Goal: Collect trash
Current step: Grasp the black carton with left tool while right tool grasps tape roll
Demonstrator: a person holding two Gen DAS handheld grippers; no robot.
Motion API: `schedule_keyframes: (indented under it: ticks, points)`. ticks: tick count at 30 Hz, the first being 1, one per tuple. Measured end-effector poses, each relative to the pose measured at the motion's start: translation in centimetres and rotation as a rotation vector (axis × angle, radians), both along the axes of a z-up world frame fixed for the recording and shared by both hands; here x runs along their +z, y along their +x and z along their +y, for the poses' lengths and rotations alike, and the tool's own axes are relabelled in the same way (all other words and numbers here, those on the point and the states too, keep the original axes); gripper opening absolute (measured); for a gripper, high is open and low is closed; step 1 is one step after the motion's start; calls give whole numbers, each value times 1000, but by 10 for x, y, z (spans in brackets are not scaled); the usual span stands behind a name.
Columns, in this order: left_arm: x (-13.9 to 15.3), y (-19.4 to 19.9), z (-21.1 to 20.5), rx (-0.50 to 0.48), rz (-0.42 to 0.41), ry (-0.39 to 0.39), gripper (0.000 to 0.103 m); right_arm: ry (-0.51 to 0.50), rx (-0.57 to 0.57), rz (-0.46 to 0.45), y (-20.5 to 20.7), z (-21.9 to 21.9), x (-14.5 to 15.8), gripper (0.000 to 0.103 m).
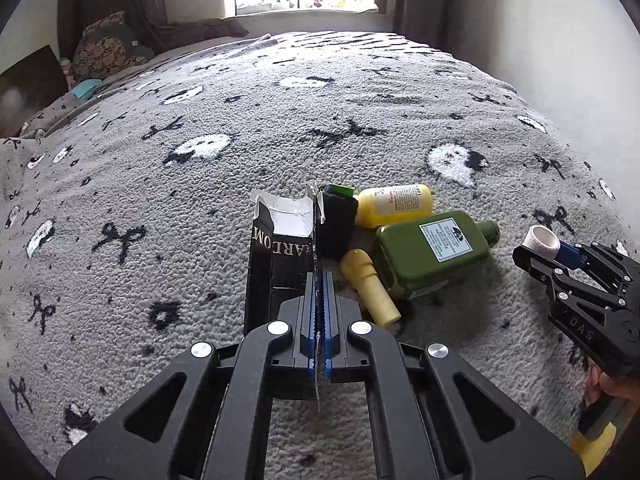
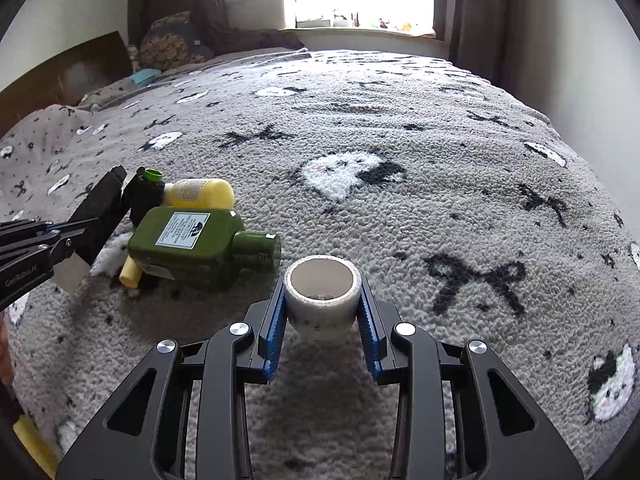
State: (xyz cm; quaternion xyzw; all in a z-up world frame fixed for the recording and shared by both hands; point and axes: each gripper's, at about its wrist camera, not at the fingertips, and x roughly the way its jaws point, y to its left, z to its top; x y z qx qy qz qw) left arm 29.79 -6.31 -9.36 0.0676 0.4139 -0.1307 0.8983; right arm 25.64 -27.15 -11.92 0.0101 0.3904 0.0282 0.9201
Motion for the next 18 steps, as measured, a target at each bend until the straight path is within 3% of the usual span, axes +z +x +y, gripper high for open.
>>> schedule_keyframes:
  ticks: [10, 18]
  points:
    - [21, -84, 23, -73, -85, -74, 1, 40, 104, -93, -84, 14, 27, 34]
    - [21, -174, 31, -140, -161, -75, 1, 52, 178, -168, -162, 29, 46, 34]
